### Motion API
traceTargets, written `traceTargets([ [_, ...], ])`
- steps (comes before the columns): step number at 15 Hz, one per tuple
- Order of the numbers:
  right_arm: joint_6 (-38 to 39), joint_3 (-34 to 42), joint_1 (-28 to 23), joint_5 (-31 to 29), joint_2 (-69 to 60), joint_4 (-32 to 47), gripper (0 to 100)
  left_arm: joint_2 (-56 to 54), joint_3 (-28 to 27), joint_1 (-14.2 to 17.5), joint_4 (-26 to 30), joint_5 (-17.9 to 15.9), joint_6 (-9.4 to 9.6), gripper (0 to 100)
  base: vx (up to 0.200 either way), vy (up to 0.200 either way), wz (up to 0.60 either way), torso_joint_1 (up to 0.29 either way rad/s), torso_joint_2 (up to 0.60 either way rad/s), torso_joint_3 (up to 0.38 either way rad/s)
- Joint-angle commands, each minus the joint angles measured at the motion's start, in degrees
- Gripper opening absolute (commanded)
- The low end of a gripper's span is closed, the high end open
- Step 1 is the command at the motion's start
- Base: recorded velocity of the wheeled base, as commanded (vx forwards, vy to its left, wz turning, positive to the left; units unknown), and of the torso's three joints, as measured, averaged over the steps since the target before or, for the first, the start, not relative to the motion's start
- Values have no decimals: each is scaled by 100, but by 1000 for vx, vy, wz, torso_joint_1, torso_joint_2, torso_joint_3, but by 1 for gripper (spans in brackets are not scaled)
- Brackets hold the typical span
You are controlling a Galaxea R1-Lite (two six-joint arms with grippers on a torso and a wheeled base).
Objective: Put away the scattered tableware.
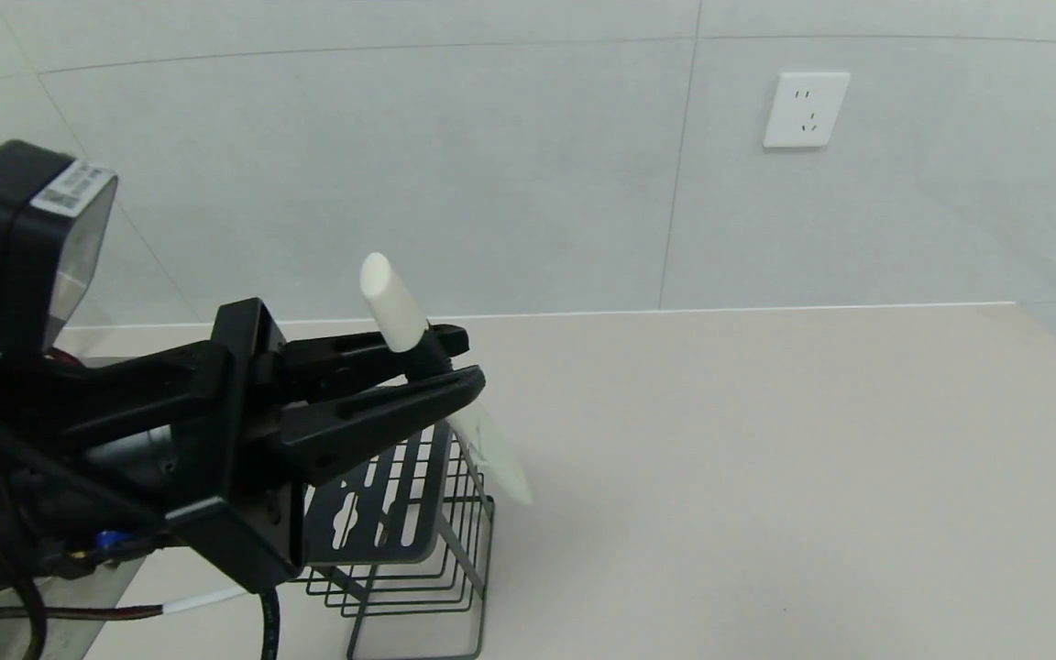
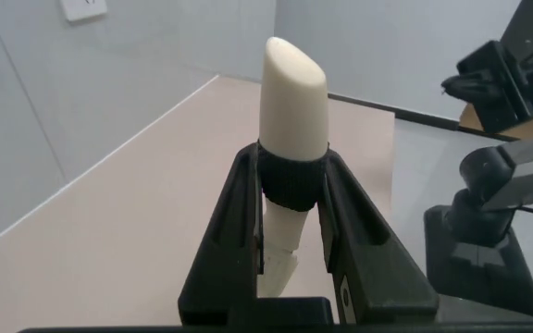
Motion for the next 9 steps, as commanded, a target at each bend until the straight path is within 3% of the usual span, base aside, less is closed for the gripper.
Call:
traceTargets([
  [1, 421, 24, -300, -261, -642, 576, 0, -355, -7, 108, 215, -1, 37, 0, 0, 0, 0, 0, 0, 0],
  [3, 1282, 33, -282, -1149, -730, 1218, 0, -531, -34, 117, 391, -1, 37, 0, 0, 0, 0, 0, 0, 0],
  [4, 2108, 33, -282, -1948, -730, 1666, 0, -671, -78, 152, 470, -1, 46, 0, 0, 0, 0, 0, 0, 0],
  [6, 2706, 33, -282, -2485, -730, 1692, 0, -785, -236, 222, 567, -1, 90, 0, 0, 0, 0, 0, 0, 0],
  [8, 2759, 41, -282, -2564, -730, 1692, 0, -812, -412, 354, 769, -1, 354, 0, 0, 0, 0, 0, 0, 0],
  [9, 2548, 41, -282, -3109, -730, 1807, 0, -873, -535, 459, 1050, -10, 679, 0, 0, 0, 0, 0, 0, 0],
])
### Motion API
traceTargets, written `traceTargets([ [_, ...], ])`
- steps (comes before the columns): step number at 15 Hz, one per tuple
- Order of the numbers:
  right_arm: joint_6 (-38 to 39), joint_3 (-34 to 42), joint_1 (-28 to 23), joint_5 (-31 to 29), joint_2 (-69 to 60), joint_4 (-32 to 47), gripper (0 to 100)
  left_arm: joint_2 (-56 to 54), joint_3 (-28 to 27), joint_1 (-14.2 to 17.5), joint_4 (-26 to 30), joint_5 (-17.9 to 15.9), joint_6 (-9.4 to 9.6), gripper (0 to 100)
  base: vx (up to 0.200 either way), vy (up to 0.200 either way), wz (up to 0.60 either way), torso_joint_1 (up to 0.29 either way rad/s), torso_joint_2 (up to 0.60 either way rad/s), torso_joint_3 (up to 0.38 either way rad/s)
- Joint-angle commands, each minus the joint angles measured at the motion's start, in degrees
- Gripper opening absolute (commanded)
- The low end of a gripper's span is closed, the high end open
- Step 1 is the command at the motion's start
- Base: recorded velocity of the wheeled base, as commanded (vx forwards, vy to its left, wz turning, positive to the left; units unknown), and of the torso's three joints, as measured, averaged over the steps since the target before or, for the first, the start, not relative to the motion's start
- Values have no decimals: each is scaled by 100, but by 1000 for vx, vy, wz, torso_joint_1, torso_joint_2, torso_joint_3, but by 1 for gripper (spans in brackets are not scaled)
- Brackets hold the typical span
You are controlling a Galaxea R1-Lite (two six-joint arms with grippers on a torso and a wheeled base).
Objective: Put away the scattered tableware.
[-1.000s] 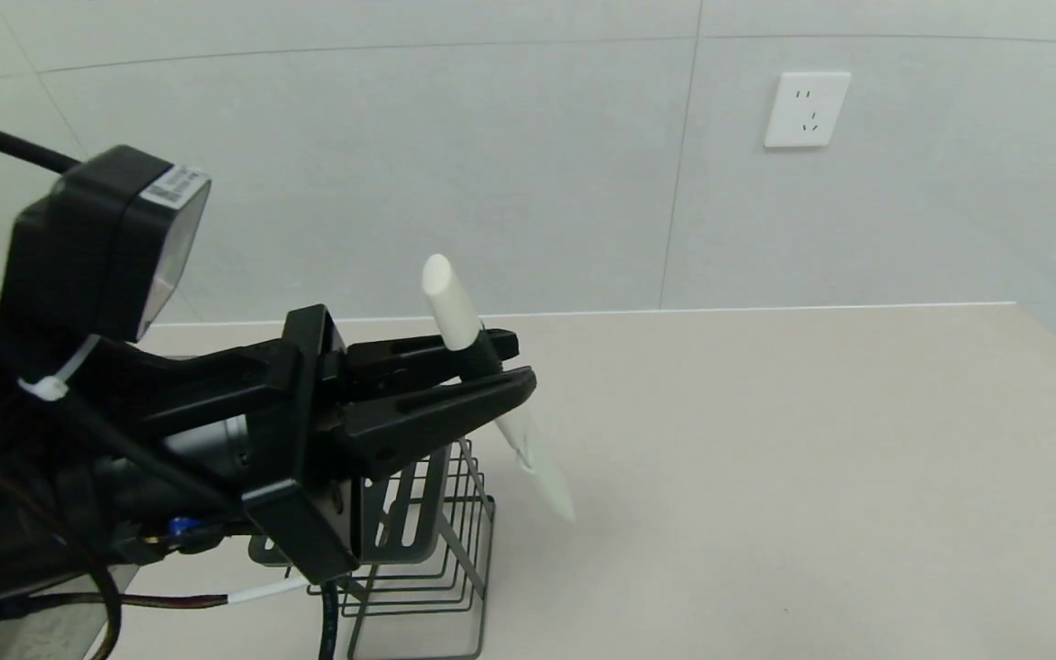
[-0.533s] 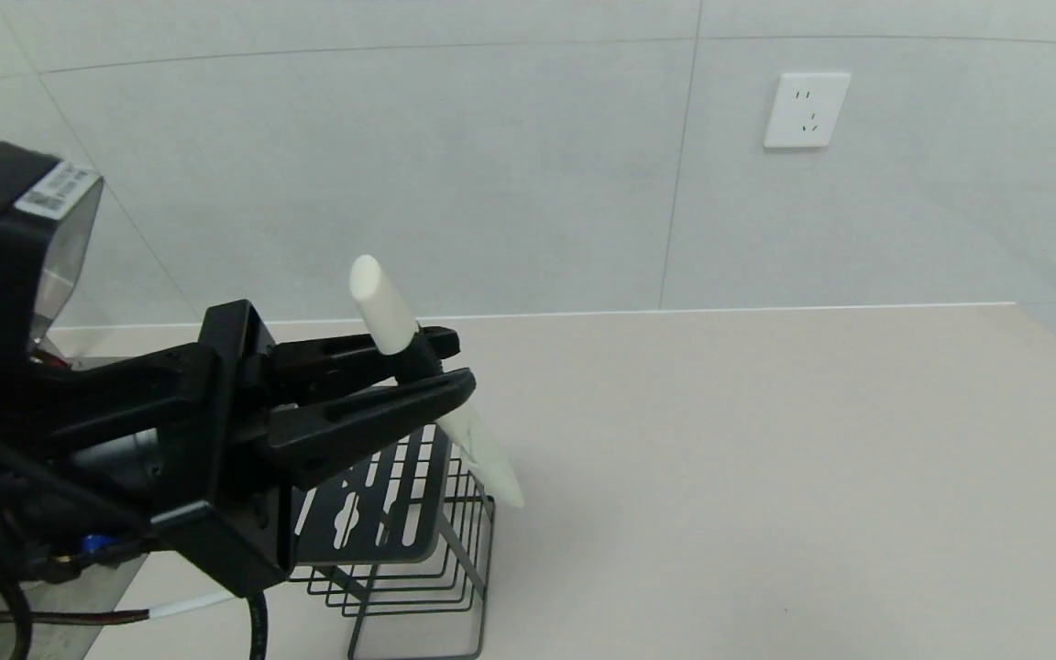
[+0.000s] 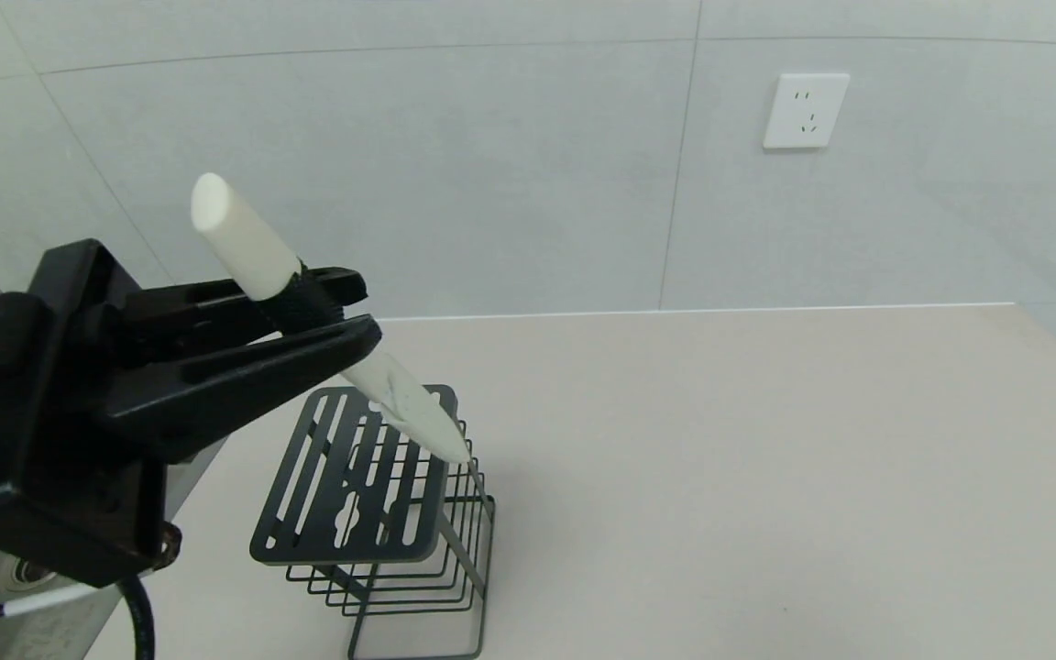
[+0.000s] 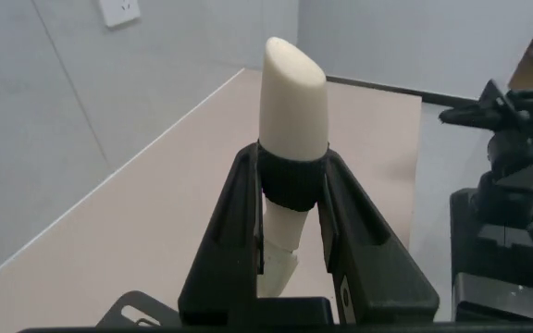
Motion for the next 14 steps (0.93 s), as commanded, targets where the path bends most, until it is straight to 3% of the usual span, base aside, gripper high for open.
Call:
traceTargets([
  [1, -13, -13, 0, -663, -13, 253, 0, -202, -197, 105, 318, -7, 224, 0, 0, 0, 0, 0, 0, 0],
  [4, 304, -4, 0, -654, -13, 218, 0, -466, -293, 184, 801, 10, 303, 0, 0, 0, 0, 0, 0, 0],
  [6, 304, -4, 0, -654, -13, 218, 0, -220, -522, 474, 810, -34, 813, 0, 0, 0, 0, 0, 0, 0],
  [7, 312, -4, 0, -654, -13, 218, 0, -150, -575, 483, 819, -60, 874, 0, 0, 0, 0, 0, 0, 0],
  [10, 312, -4, 0, -645, -13, 218, 0, 246, -654, 483, 766, -377, 883, 0, 0, 0, 0, 0, 0, 0],
  [14, 312, -4, 0, -645, -13, 218, 0, 360, -654, 500, 810, -420, 865, 0, 0, 0, 0, 0, 0, 0],
])
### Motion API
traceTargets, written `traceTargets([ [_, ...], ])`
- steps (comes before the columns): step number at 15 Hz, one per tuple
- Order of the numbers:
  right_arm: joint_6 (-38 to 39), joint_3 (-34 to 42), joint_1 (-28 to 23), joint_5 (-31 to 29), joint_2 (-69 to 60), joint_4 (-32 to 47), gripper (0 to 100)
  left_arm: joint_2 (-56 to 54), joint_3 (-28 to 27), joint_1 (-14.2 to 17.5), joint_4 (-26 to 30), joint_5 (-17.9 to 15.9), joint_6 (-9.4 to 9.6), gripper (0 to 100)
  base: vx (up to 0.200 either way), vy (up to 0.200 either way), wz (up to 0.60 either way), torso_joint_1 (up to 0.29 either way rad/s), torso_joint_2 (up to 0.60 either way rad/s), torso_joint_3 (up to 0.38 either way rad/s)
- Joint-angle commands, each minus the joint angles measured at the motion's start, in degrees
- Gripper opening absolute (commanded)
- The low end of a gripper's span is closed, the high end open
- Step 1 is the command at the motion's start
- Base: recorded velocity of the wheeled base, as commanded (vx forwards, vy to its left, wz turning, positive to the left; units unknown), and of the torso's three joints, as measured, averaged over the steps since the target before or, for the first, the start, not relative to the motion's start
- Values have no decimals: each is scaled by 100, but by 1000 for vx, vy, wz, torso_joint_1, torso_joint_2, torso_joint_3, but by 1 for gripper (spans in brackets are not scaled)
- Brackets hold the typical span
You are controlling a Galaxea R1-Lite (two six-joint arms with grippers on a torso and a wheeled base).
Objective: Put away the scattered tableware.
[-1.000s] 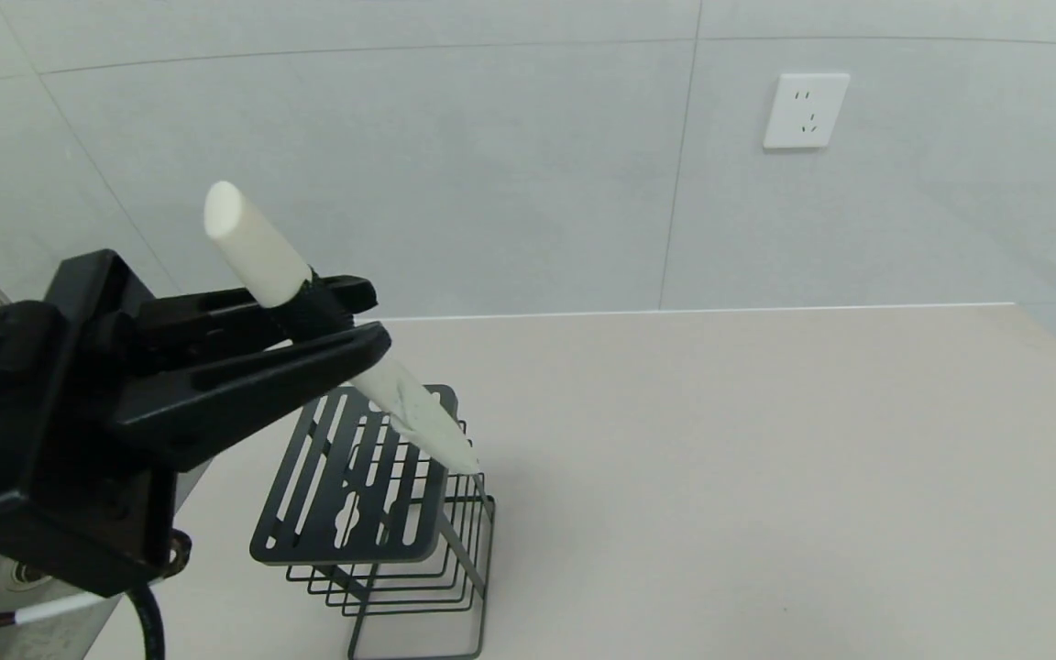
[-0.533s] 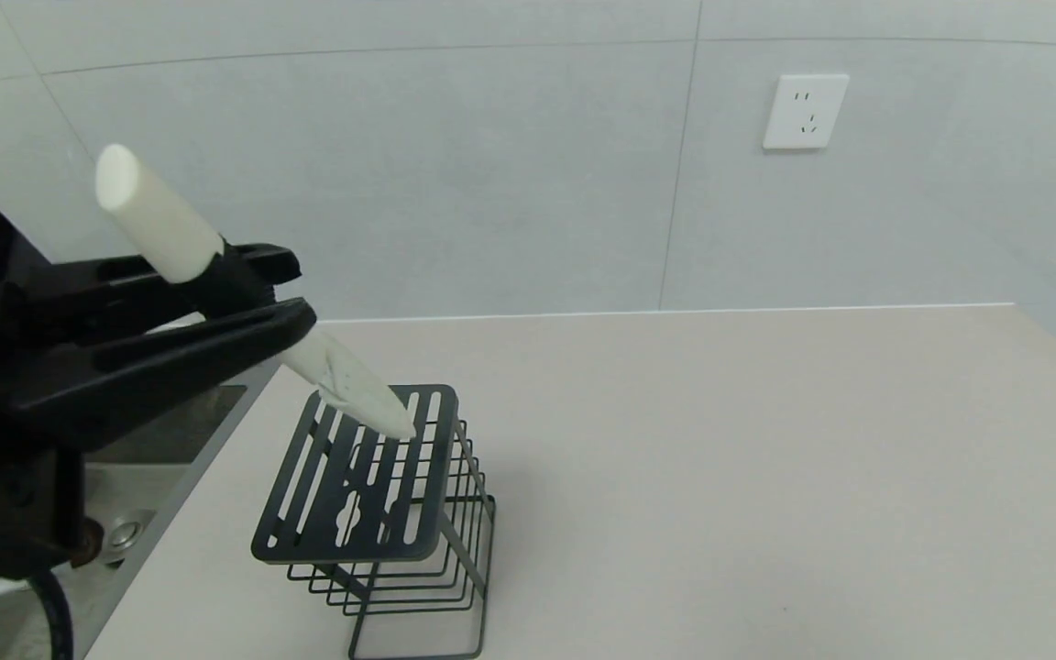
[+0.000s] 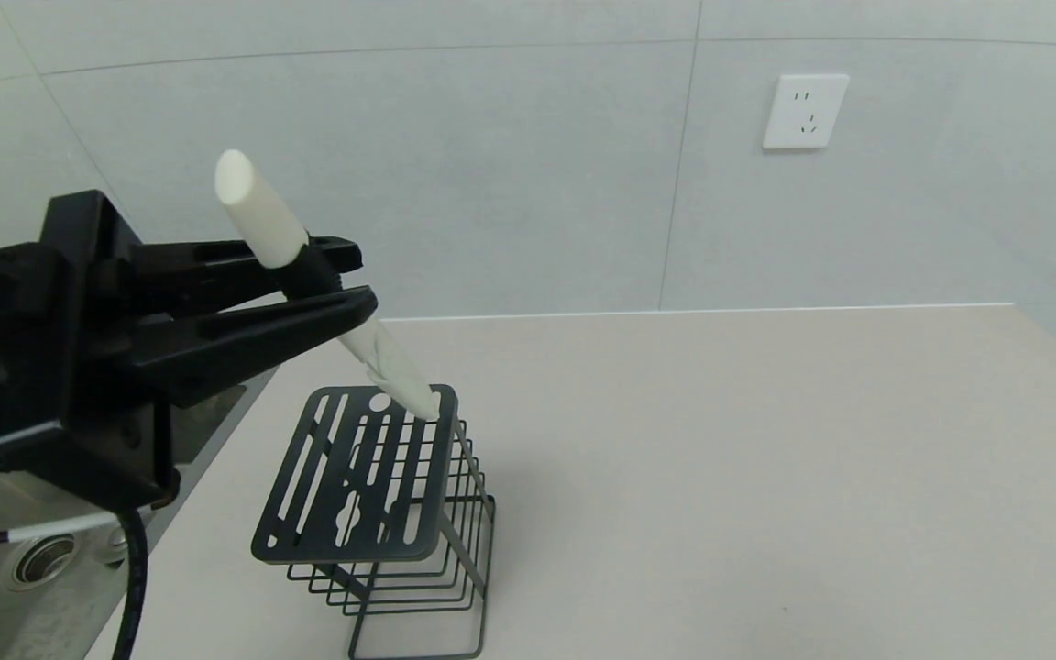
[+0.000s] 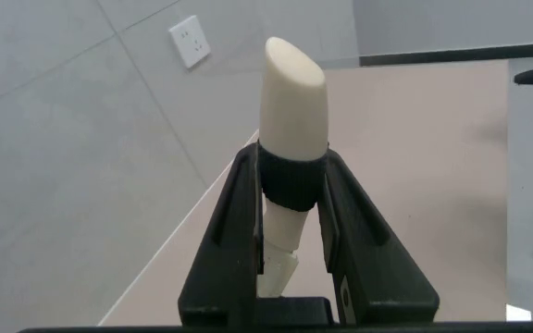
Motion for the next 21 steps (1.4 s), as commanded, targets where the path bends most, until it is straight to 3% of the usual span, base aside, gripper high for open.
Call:
traceTargets([
  [1, 8, 2, 0, -9, 7, 0, 0, 150, 35, 53, -21, 4, -1, 0, 0, 0, 0, 0, 0, 0],
  [5, 8, 2, 0, -9, 7, 0, 0, 150, 18, 211, -30, 30, -1, 0, 0, 0, 0, 0, 0, 0],
  [21, -1, 2, 0, 0, 7, 0, 0, 256, 176, 211, 5, 4, 16, 0, 0, 0, 0, 0, 0, 0],
])
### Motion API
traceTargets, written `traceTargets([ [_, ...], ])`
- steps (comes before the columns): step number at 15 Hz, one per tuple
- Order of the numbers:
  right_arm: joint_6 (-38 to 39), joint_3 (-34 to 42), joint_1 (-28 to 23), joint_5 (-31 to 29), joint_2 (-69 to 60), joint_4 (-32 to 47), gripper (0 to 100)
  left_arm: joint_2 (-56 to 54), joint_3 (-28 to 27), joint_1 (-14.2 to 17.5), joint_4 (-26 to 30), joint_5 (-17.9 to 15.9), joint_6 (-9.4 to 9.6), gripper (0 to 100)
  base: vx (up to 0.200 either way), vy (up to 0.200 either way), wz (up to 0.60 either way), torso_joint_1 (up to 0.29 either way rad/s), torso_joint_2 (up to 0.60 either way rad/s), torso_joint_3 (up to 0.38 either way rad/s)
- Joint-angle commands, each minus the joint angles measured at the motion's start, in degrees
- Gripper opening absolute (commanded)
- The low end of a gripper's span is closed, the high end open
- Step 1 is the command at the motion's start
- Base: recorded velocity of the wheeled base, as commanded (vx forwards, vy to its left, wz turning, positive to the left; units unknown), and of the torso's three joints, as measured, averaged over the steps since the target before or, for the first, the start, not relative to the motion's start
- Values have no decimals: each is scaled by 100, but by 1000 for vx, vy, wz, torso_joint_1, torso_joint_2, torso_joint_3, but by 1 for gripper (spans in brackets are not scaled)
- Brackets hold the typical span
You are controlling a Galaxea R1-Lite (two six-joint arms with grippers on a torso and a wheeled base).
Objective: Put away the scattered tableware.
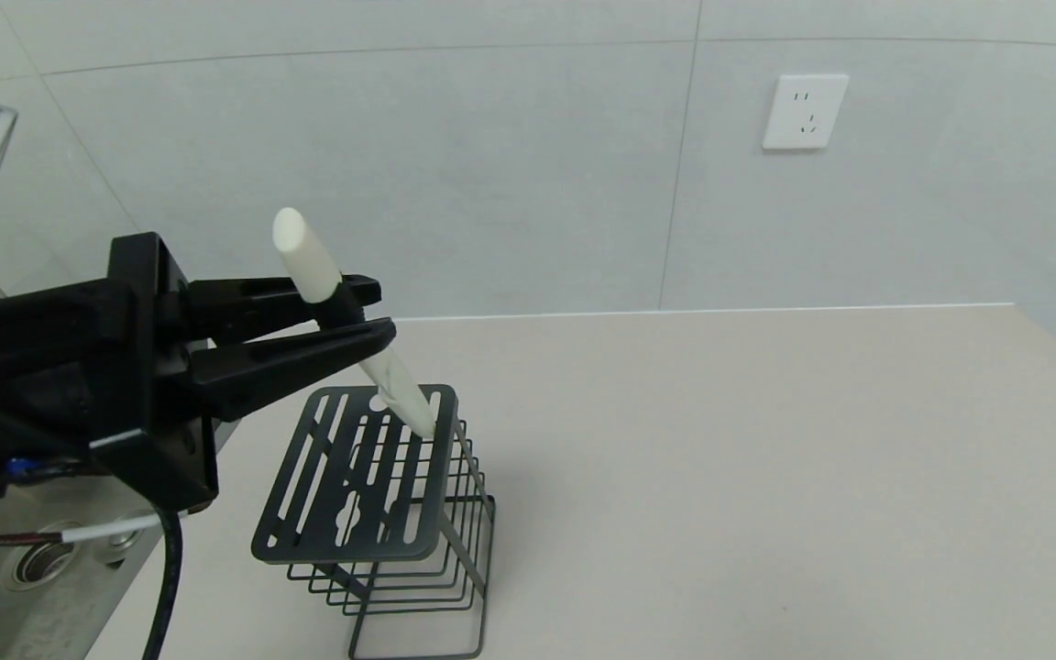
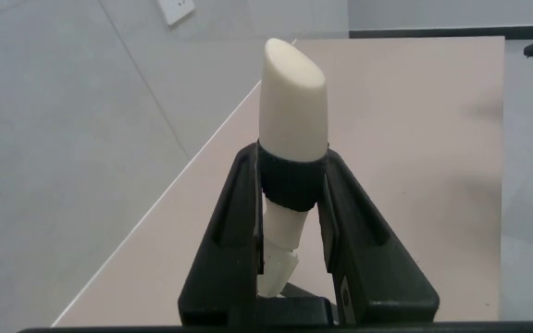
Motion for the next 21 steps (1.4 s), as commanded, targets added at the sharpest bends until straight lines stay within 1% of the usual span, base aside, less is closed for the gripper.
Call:
traceTargets([
  [1, -1, 1, 0, 2, 7, 0, 0, 92, 5, -1, -16, -1, 3, 0, 0, 0, 0, 0, 0, 0],
  [12, -1, 1, 0, 2, 7, 0, 0, 443, 14, -1, -25, -1, 3, 0, 0, 0, 0, 0, 0, 0],
  [21, -1, 1, 0, 2, 7, 8, 0, 557, 181, -1, -33, 16, 12, 0, 0, 0, 0, 0, 0, 0],
])
